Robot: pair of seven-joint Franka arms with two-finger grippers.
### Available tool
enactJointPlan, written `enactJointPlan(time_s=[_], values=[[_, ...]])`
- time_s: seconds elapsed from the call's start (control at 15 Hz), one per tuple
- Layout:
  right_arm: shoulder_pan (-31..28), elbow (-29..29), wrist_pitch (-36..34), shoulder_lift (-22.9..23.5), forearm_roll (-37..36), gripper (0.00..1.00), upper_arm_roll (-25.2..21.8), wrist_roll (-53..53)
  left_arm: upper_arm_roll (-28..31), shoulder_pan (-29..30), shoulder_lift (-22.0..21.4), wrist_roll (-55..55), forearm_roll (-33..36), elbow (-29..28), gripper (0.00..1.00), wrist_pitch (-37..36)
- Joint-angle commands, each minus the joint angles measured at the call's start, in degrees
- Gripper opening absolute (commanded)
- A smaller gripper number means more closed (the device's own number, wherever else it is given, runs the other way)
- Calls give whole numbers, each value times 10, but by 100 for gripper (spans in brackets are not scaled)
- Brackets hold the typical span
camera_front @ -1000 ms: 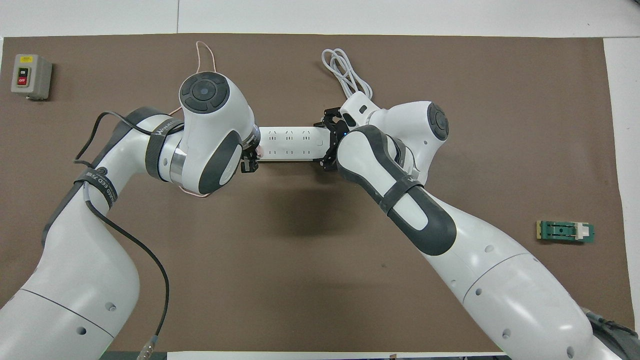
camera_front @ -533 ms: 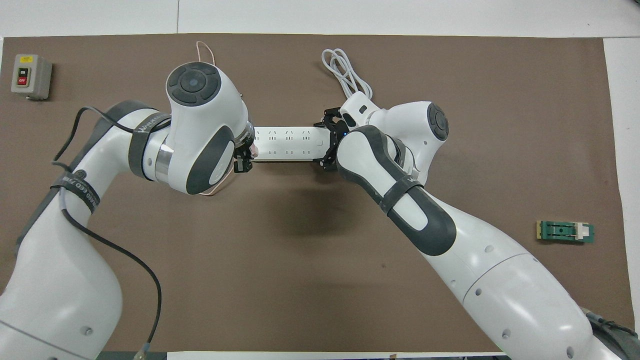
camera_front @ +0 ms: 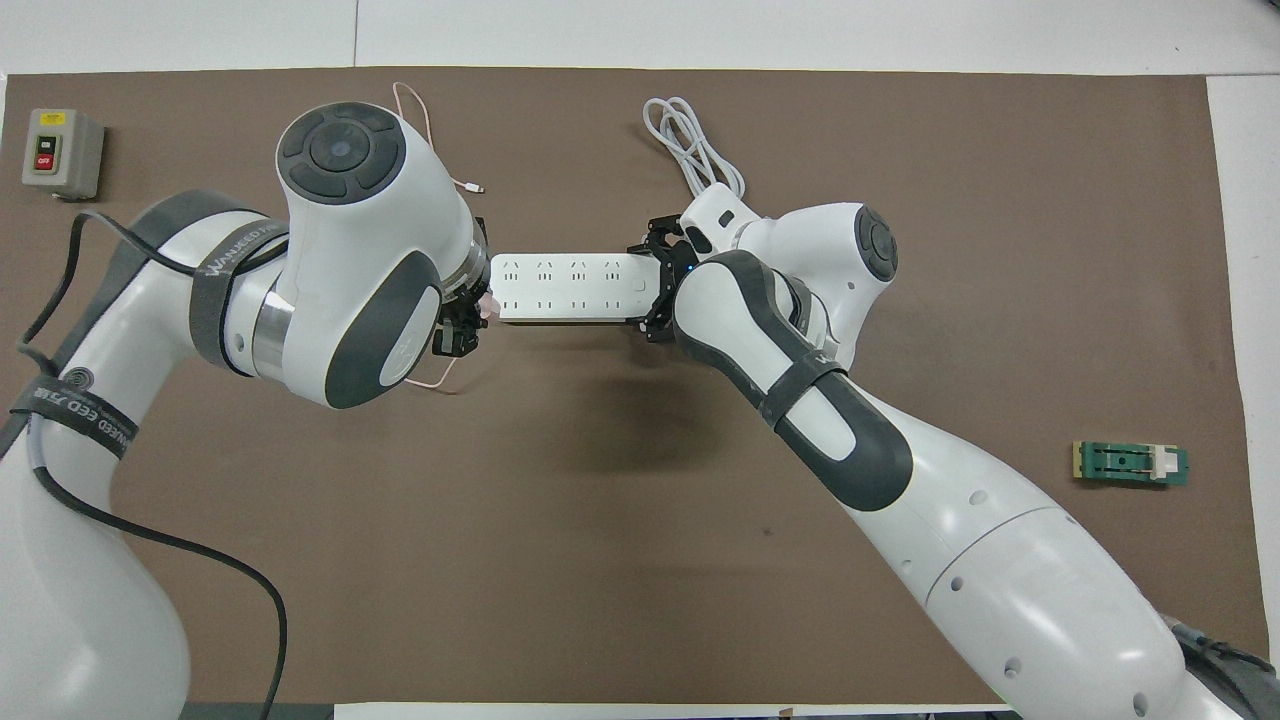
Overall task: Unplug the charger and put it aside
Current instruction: 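Carry the pink charger toward the robot with the left gripper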
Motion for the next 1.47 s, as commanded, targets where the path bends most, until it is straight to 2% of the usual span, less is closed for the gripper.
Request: enactJointPlan(time_s=[0.0,0.33,0.53,0.8,0.93,1.2,1.4], values=[[3,11,26,11,11,29,5,14,8,5,-16,133,5,-1,0,-26],[5,11,26,11,12,29,5,14,8,50,-32,365,5,-21,0,-42],[5,11,26,11,16,29,5,14,8,92,-58,545,5,-59,0,-38],[5,11,26,11,19,29,5,15,6,152,-85,736,2,-92,0,-34],[5,11,26,10,19,29,5,16,6,184,-100,807,-26,-122,0,-16],[5,11,26,10,19,30,6,24,6,250,-147,975,-47,-225,0,56],[16,11,33,11,21,30,6,27,6,283,-182,1049,-83,-323,0,148]])
